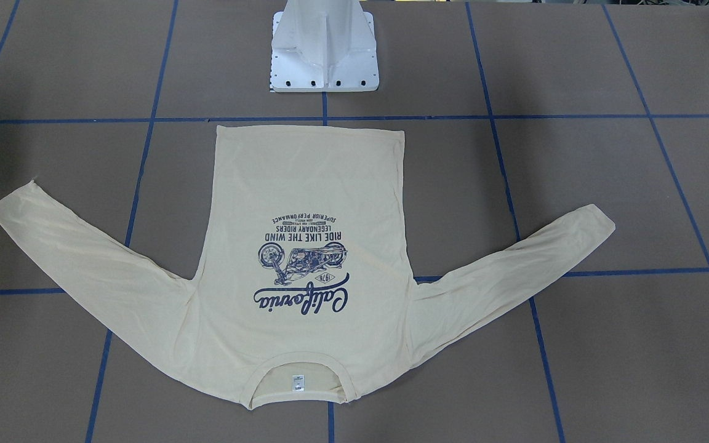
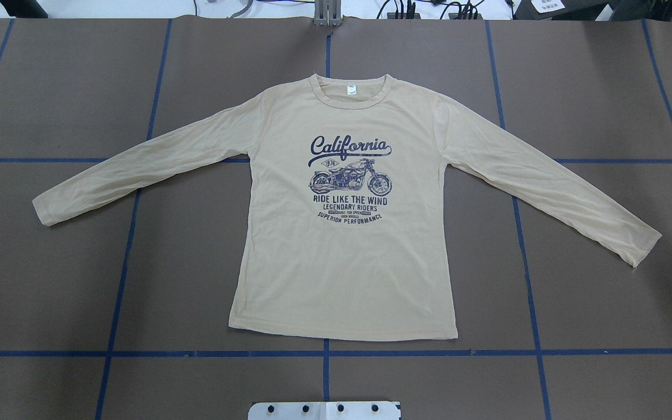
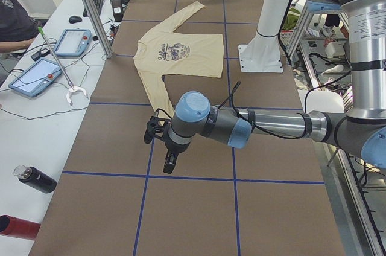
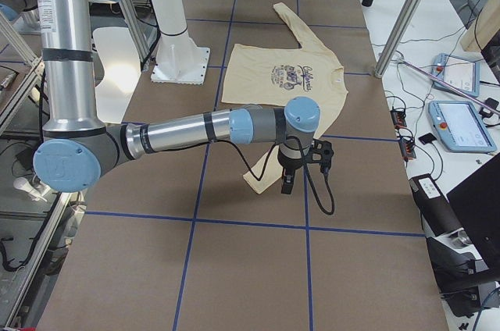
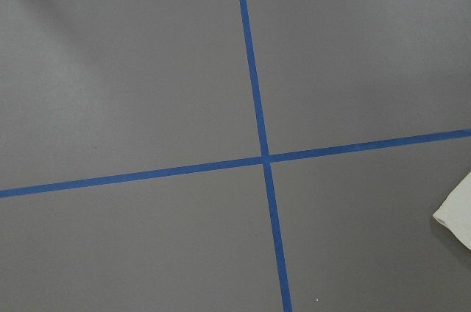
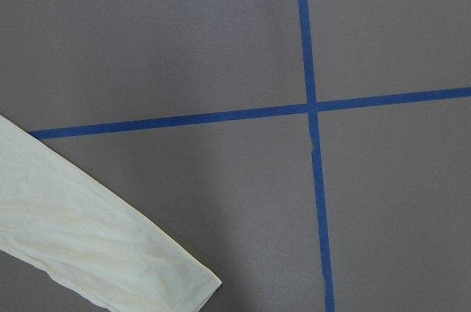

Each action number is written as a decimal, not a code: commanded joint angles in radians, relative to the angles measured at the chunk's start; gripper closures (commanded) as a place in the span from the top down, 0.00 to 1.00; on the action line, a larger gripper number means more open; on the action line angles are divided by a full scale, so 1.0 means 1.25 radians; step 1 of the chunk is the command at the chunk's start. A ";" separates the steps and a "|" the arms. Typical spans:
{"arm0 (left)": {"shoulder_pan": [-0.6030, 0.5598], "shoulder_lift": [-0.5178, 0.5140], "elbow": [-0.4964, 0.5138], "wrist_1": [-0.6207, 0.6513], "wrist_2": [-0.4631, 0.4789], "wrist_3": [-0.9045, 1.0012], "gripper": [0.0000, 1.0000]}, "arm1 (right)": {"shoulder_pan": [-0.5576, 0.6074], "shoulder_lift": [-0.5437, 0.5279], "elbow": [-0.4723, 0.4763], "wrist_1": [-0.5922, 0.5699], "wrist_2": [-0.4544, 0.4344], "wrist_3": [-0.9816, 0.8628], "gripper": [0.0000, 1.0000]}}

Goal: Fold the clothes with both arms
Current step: 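Move the right gripper to the cuff of the sleeve nearest it and grasp, then lift the sleeve with the right gripper and fold it across the shirt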

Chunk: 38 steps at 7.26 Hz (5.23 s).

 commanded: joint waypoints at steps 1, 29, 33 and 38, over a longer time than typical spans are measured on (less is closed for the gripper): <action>0.001 0.006 0.002 -0.001 -0.010 -0.002 1.00 | 0.000 -0.004 -0.002 0.001 0.000 0.003 1.00; 0.003 0.014 -0.002 -0.047 -0.055 -0.007 1.00 | -0.315 -0.091 -0.214 0.517 -0.019 0.244 0.00; 0.003 0.014 -0.005 -0.047 -0.056 -0.007 1.00 | -0.313 -0.085 -0.075 0.504 0.016 0.326 0.00; 0.004 0.010 -0.008 -0.049 -0.056 -0.006 1.00 | -0.397 0.261 -0.088 0.418 -0.005 0.742 0.00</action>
